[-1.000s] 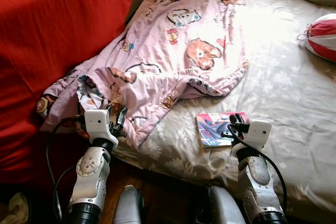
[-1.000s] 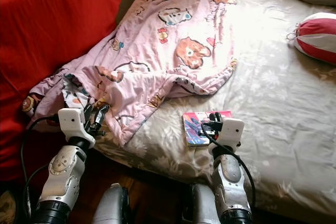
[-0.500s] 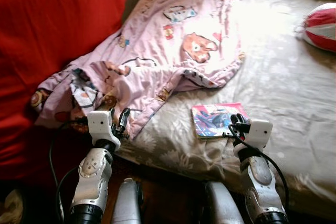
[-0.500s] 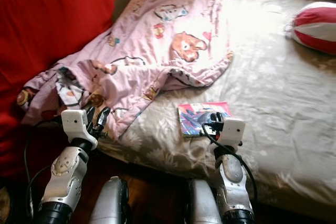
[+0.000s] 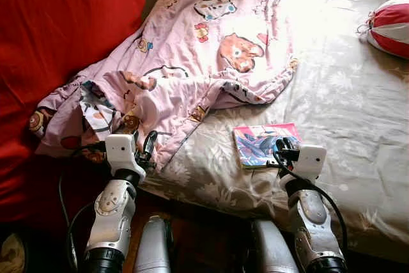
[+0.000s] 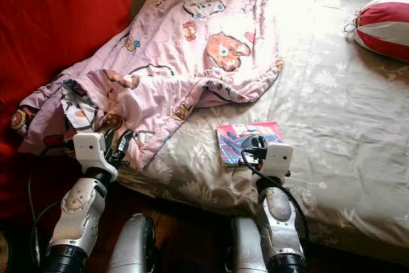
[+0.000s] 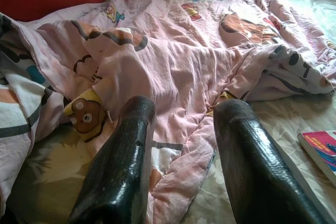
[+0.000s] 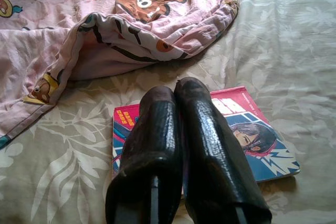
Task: Clean up the room
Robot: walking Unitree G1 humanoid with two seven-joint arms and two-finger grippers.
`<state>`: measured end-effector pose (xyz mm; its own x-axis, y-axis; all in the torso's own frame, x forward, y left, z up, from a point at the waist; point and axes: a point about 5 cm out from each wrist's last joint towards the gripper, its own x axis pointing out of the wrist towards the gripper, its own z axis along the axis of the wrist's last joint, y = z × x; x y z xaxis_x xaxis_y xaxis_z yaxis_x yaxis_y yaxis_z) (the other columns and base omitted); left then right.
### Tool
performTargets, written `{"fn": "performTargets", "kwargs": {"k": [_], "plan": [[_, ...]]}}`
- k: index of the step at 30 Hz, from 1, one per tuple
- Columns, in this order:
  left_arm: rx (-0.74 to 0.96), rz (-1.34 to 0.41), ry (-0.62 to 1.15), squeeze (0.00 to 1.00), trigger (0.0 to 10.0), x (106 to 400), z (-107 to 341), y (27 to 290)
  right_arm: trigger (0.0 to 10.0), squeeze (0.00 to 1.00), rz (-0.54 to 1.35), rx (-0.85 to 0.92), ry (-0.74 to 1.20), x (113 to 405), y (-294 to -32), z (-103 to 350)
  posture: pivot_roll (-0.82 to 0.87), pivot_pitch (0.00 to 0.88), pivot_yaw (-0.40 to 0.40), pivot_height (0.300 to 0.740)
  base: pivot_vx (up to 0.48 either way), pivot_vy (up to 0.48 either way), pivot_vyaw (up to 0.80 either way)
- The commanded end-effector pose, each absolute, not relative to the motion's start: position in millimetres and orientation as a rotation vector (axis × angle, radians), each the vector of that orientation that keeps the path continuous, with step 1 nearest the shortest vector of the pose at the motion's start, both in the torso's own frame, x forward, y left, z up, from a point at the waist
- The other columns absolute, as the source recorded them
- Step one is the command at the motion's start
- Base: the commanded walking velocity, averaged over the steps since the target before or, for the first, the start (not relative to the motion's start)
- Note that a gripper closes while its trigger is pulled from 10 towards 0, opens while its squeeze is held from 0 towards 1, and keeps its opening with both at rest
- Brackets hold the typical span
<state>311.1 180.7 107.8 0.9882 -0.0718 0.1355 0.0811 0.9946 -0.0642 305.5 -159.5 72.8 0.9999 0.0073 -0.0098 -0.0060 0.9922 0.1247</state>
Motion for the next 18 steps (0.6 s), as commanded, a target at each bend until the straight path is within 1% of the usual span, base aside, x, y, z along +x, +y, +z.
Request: {"fn": "performTargets", "kwargs": {"k": [1,2,3,4,5,7,12,18], "plan": [[-0.073,-0.066,-0.12,0.0,10.0,309.6,105.1,184.3,10.0,0.0,0.004,0.127,0.025,304.1,-159.2,69.5,0.04,0.254,0.031,0.607,0.0,0.0,0.0],[-0.072,-0.066,-0.121,0.0,10.0,309.6,105.1,184.4,10.0,0.18,0.004,0.13,0.026,303.8,-159.1,69.0,0.04,0.262,0.031,0.607,0.0,0.0,0.0],[-0.072,-0.067,-0.121,0.0,10.0,309.5,105.2,184.4,10.0,0.18,0.003,0.131,0.027,303.7,-159.2,68.9,0.04,0.263,0.032,0.607,0.0,0.0,0.0],[-0.072,-0.067,-0.121,0.0,10.0,309.4,105.1,184.4,10.0,0.55,0.002,0.135,0.025,303.4,-159.3,68.8,0.04,0.263,0.035,0.607,0.0,0.0,0.0],[-0.072,-0.066,-0.12,0.0,10.0,309.3,104.8,184.6,10.0,1.0,0.001,0.138,0.024,303.3,-159.5,68.6,0.04,0.263,0.035,0.607,0.0,0.0,0.0],[-0.073,-0.065,-0.12,0.0,10.0,309.3,104.7,184.8,10.0,1.0,0.0,0.141,0.024,303.4,-159.6,68.4,0.04,0.253,0.034,0.607,0.0,0.0,0.0],[-0.071,-0.067,-0.121,0.0,10.0,310.4,106.0,184.9,10.0,1.0,-0.006,0.142,0.025,304.8,-160.1,68.7,0.04,0.269,0.039,0.607,0.0,0.0,0.0],[-0.069,-0.07,-0.124,0.0,10.0,310.4,106.7,184.7,10.0,1.0,-0.007,0.141,0.022,304.7,-160.0,69.2,0.04,0.26,0.04,0.607,0.0,0.0,0.0]]}}
